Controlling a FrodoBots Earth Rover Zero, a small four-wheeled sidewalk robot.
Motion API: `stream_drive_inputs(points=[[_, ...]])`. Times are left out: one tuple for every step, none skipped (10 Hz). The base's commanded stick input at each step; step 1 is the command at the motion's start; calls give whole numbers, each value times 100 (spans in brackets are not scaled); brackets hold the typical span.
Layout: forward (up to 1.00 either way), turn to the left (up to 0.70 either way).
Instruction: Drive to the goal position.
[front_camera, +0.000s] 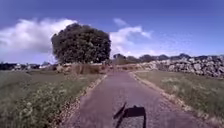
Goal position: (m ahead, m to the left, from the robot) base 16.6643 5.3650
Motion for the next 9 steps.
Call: stream_drive_inputs(points=[[70, 0], [70, 0], [70, -1], [70, -2], [70, -7], [70, -12], [70, -14], [70, -14], [70, -14]])
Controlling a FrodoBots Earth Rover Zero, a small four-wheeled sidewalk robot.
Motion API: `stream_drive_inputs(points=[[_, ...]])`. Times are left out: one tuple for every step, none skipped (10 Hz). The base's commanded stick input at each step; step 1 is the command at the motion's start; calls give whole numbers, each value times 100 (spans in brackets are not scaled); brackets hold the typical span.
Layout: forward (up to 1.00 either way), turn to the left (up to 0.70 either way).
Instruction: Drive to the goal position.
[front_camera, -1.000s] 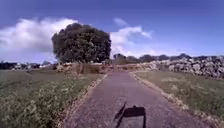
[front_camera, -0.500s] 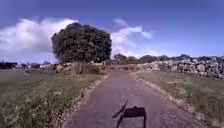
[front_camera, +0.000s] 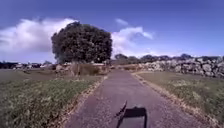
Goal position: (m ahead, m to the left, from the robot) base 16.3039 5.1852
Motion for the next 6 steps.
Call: stream_drive_inputs(points=[[70, -14], [70, -14], [70, -14], [70, 0], [70, 0], [70, 0]])
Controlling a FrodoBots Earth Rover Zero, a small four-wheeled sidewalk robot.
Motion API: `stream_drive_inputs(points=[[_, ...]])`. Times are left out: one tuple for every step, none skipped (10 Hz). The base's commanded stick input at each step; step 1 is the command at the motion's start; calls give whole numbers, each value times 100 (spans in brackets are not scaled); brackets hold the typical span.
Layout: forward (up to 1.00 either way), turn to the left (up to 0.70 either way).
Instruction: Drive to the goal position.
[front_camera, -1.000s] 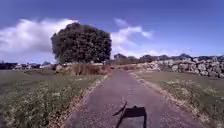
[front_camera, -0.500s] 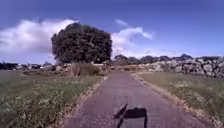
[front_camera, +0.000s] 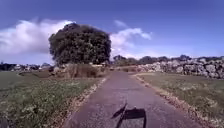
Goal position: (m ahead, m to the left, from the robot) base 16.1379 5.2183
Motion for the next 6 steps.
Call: stream_drive_inputs(points=[[70, 0], [70, 0], [70, 0], [70, 0], [70, 0], [70, 0]])
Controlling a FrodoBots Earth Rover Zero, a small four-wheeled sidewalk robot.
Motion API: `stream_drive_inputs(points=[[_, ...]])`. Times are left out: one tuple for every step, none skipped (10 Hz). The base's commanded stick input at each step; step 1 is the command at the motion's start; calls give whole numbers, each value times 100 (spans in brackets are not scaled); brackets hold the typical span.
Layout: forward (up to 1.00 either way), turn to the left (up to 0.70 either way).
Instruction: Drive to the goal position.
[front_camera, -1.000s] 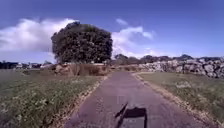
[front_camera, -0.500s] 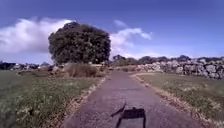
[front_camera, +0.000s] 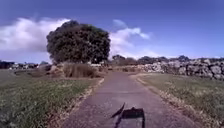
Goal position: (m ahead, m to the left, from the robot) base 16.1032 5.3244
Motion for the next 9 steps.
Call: stream_drive_inputs(points=[[70, 0], [70, 0], [70, 0], [70, 0], [70, 0], [70, 0], [70, 0], [70, 0], [70, 0]])
